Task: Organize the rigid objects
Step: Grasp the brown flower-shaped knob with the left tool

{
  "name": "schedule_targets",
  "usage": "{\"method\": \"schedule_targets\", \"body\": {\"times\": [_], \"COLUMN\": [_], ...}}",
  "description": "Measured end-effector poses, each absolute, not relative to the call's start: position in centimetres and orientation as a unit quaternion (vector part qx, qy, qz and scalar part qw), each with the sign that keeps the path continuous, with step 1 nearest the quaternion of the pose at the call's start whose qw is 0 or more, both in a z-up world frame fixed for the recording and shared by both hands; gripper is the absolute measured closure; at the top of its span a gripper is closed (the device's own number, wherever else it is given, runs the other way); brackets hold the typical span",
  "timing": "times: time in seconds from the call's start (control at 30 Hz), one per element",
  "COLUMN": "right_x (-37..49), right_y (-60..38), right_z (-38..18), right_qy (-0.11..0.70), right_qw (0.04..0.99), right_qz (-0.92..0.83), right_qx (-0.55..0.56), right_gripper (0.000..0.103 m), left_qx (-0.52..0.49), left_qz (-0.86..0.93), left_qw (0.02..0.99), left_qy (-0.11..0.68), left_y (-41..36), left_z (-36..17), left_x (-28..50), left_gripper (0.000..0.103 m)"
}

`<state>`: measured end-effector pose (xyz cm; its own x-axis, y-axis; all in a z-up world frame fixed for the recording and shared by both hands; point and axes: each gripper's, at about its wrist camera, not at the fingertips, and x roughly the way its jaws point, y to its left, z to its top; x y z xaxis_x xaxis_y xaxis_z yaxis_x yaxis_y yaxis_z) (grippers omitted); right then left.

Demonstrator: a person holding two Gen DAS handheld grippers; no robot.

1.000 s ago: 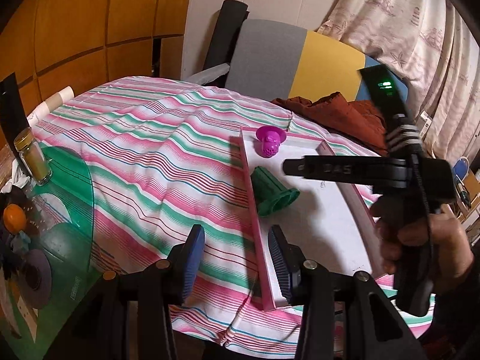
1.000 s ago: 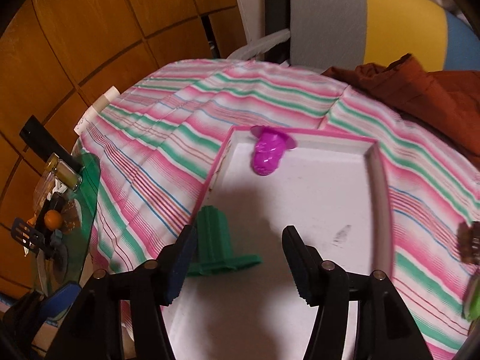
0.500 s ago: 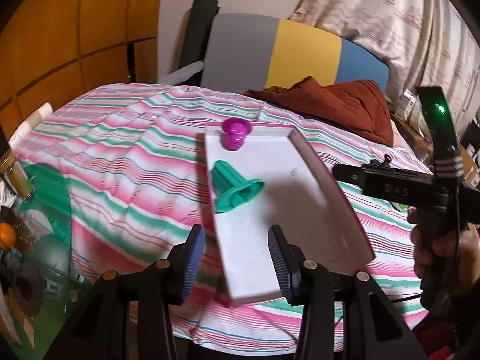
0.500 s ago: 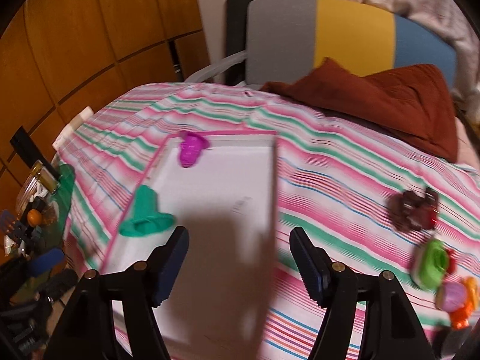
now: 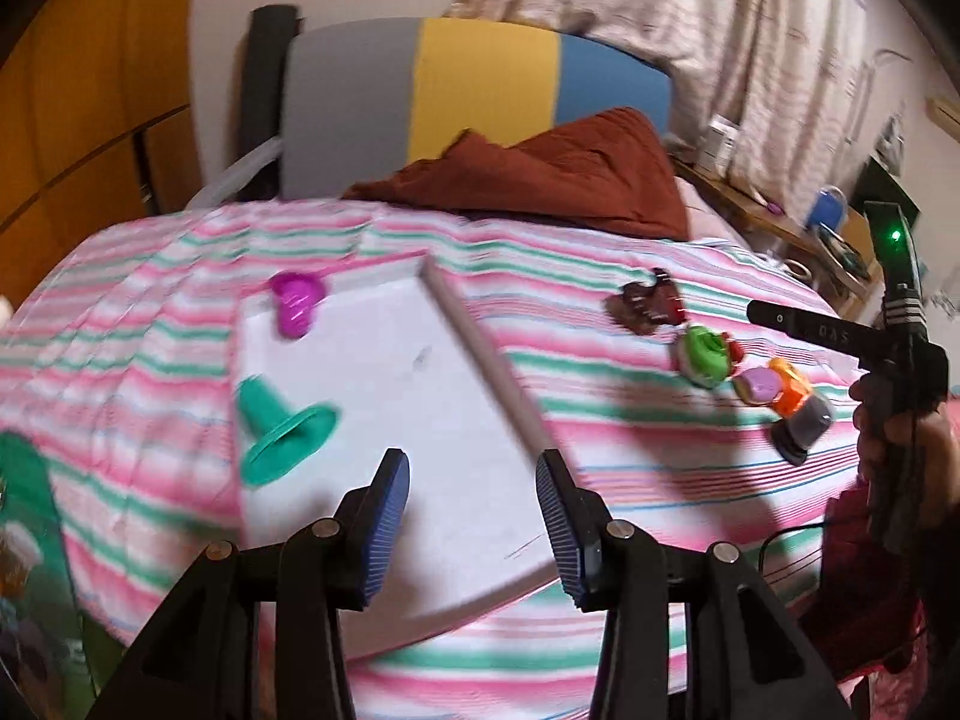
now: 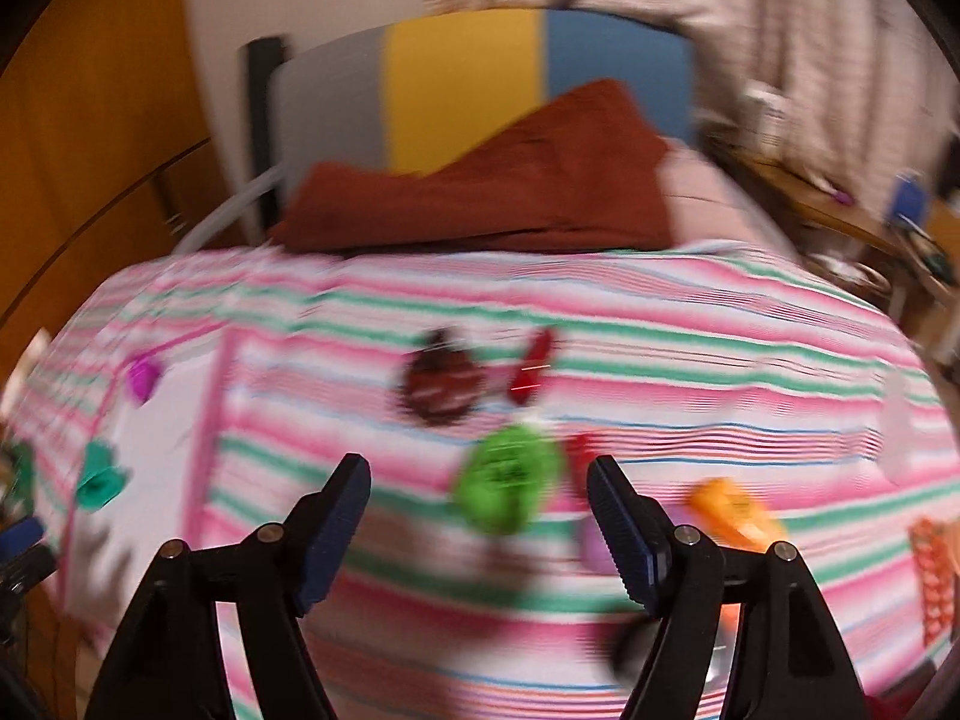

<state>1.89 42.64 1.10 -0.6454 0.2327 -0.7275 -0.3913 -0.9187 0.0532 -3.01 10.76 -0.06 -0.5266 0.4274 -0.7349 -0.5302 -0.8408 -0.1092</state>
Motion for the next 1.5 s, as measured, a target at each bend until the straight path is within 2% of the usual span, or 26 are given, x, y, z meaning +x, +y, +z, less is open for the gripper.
{"method": "schedule_targets", "body": {"times": [0.17,0.3,0.43,0.77,1.13,1.2,1.23,1.27,1.5], "right_x": [4.6,6.7,7.1,7.1,7.0,7.0,7.0,6.9,7.0], "right_y": [48.5,52.1,52.7,53.0,52.9,52.9,53.0,53.0,53.3], "right_z": [0.8,0.3,0.6,0.0,-0.3,-0.3,-0.2,-0.2,-0.3], "right_qy": [0.149,0.237,0.248,0.297,0.327,0.325,0.324,0.322,0.321], "right_qw": [0.251,0.281,0.288,0.250,0.220,0.222,0.223,0.226,0.229], "right_qz": [0.891,0.874,0.873,0.868,0.865,0.866,0.866,0.866,0.865], "right_qx": [-0.348,-0.320,-0.306,-0.310,-0.311,-0.310,-0.309,-0.309,-0.309], "right_gripper": [0.026,0.026,0.025,0.022,0.021,0.021,0.021,0.021,0.021], "left_qx": [-0.390,-0.393,-0.388,-0.410,-0.403,-0.401,-0.401,-0.399,-0.387], "left_qz": [0.859,0.846,0.835,0.808,0.817,0.817,0.816,0.816,0.819], "left_qw": [0.320,0.345,0.369,0.390,0.376,0.375,0.375,0.377,0.394], "left_qy": [0.090,0.102,0.125,0.166,0.170,0.175,0.179,0.179,0.156], "left_y": [15.8,19.7,24.1,33.4,37.9,38.6,38.9,39.1,35.7], "left_z": [0.8,0.5,-0.2,-3.2,-5.2,-5.7,-6.0,-6.2,-5.3], "left_x": [-3.7,-5.0,-6.2,-9.8,-13.0,-13.5,-13.7,-13.8,-11.0], "left_gripper": [0.059,0.059,0.059,0.059,0.059,0.068,0.079,0.082,0.084]}}
